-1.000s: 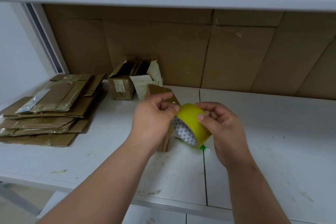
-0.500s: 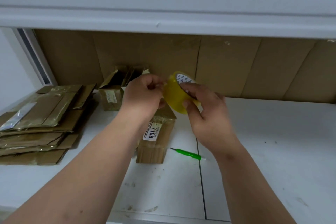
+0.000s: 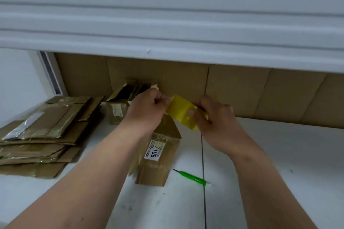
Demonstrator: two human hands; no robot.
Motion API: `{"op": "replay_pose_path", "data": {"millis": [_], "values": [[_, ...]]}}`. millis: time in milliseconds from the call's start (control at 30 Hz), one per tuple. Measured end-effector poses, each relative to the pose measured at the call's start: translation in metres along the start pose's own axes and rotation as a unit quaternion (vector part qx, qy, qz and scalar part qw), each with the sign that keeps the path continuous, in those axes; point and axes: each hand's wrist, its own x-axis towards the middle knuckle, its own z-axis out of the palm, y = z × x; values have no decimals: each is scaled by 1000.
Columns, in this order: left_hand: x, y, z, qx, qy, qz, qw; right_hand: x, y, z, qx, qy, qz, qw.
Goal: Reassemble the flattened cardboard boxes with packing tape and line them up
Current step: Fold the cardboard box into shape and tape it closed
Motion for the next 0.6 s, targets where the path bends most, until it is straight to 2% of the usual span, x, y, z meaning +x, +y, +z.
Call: {"op": "replay_pose_path", "data": {"millis": [67, 167, 367, 500, 600], "values": [[0, 4, 2, 1, 15, -9, 1000, 5, 6, -9, 14, -38, -13, 999], [-3, 14, 3, -7, 44, -25, 999, 14, 14, -18, 15, -47, -45, 998], [-5, 14, 19, -52, 76, -62, 994, 16, 39, -28, 130, -87, 27, 987], [-6, 8, 30, -55, 72, -95, 991, 10, 65, -34, 243, -172, 57, 953], [-4, 5, 16, -64, 114, -120, 984, 0, 85, -38, 342, -185, 67, 919]]}}
